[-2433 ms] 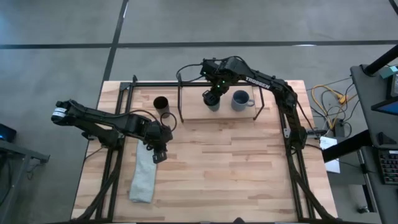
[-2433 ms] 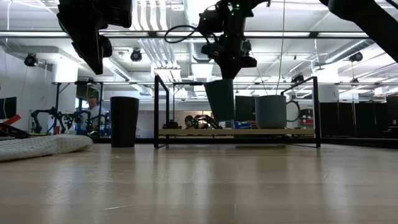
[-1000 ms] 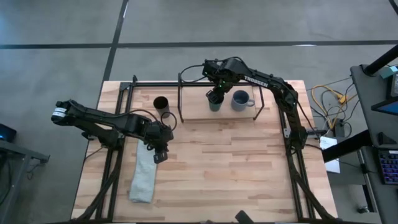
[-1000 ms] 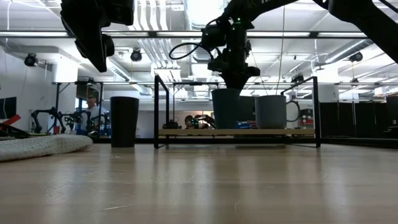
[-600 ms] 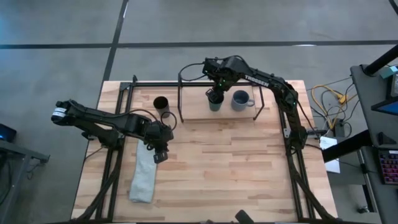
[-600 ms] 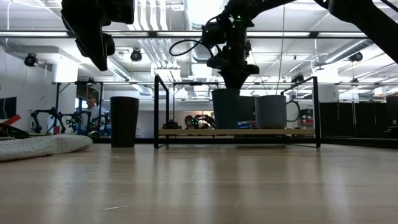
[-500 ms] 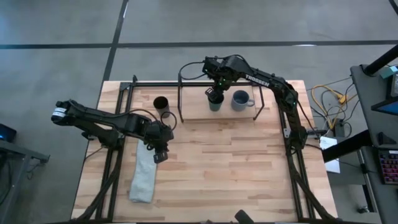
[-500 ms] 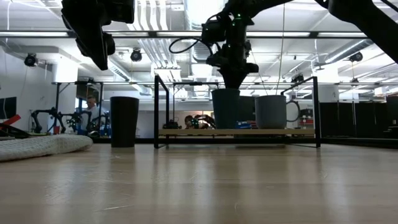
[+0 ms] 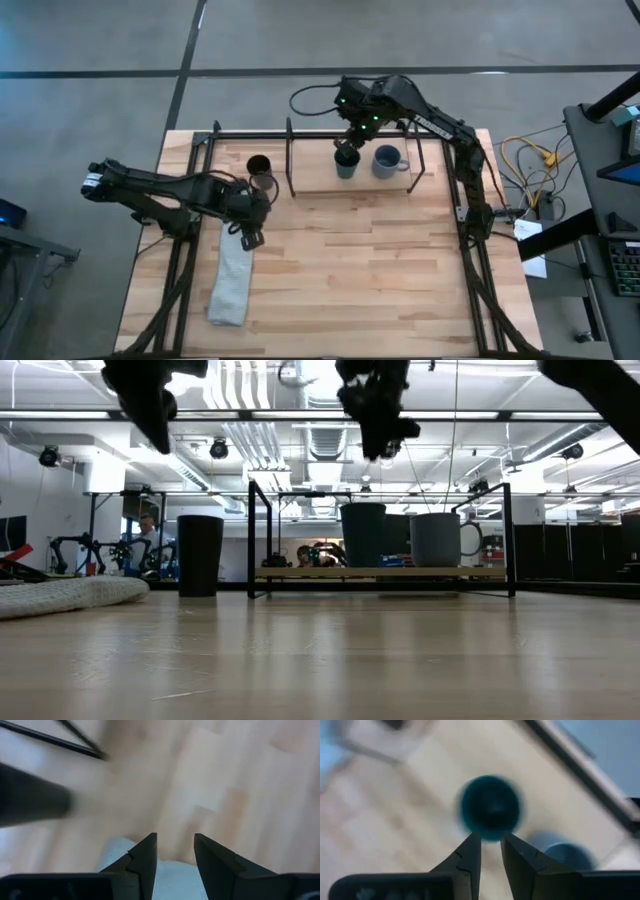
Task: Stack small to large cups/mugs on shelf
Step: Put the black cup on the shelf
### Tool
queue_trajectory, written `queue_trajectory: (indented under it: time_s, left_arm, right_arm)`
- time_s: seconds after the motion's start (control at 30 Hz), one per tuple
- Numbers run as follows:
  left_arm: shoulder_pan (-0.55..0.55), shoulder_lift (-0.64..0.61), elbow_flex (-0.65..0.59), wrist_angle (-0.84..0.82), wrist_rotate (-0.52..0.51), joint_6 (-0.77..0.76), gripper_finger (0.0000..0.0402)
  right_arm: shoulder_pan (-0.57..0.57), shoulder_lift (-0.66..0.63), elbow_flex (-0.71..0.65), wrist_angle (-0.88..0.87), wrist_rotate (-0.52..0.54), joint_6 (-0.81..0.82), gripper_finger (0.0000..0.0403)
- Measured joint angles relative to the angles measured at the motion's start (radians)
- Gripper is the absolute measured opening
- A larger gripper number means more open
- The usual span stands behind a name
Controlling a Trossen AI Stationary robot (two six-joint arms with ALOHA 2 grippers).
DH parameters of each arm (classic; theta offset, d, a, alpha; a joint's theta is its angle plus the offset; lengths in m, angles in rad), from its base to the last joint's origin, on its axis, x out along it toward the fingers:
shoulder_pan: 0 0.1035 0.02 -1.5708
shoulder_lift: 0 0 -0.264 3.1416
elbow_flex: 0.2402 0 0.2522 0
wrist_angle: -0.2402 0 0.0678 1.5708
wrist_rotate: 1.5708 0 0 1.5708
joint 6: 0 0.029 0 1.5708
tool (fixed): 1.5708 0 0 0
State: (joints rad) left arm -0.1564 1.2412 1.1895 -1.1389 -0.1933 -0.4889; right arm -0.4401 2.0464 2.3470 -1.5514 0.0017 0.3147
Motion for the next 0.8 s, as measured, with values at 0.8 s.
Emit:
queue_trajectory:
  time_s: [0.8]
  left_arm:
    - [0.571, 0.065, 0.063, 0.011, 0.06, 0.282, 0.0116]
  right_arm:
    - [0.534, -0.263, -0.006, -0.02, 0.054, 0.226, 0.0064]
